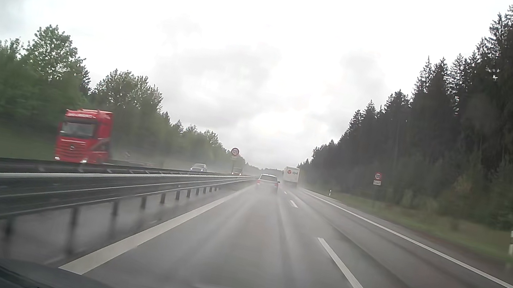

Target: Follow the waypoints while adhering to traffic rules and regulations

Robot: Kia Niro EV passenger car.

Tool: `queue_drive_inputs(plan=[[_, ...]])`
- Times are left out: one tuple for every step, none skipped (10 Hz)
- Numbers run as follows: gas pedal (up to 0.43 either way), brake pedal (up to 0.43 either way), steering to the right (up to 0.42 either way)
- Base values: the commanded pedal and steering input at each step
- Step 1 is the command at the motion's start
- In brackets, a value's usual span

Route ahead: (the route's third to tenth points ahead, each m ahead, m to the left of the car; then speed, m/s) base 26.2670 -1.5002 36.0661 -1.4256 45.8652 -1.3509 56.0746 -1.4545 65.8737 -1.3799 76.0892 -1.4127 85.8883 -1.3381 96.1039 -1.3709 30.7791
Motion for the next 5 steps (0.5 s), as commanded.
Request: queue_drive_inputs(plan=[[0.299,0.000,0.000],[0.299,0.000,0.000],[0.299,0.000,0.000],[0.299,0.000,-0.001],[0.299,0.000,0.000]])
